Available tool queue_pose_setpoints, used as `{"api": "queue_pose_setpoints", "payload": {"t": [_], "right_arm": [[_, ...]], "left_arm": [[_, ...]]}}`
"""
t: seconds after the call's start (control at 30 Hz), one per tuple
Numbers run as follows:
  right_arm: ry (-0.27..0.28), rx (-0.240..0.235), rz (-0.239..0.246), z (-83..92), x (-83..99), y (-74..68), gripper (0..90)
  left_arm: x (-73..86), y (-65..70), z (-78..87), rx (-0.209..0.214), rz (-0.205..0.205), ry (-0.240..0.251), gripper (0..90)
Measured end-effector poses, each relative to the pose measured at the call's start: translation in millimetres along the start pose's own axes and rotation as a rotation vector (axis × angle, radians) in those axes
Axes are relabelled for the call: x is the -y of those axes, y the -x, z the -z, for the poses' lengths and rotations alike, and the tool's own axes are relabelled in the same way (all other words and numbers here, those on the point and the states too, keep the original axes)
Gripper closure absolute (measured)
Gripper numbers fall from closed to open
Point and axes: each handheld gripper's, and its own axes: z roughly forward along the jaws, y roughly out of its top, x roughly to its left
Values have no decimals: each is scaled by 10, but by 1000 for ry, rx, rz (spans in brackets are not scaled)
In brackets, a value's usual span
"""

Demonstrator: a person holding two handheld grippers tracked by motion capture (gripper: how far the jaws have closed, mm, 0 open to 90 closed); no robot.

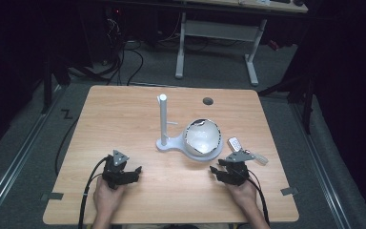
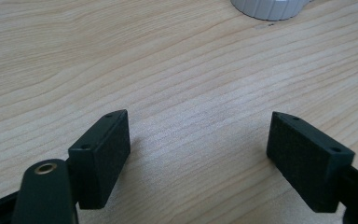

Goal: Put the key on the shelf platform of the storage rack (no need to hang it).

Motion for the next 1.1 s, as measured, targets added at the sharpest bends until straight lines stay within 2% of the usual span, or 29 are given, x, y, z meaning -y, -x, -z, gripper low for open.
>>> {"api": "queue_pose_setpoints", "payload": {"t": [0.1,0.77,1.1], "right_arm": [[-6,23,23,-4,-2,-33,502],[-5,24,25,-8,-5,-32,481],[-8,47,0,-8,-4,-48,463]], "left_arm": [[0,0,0,0,0,0,219],[0,-2,0,2,0,0,219],[0,-3,0,3,0,0,220]]}}
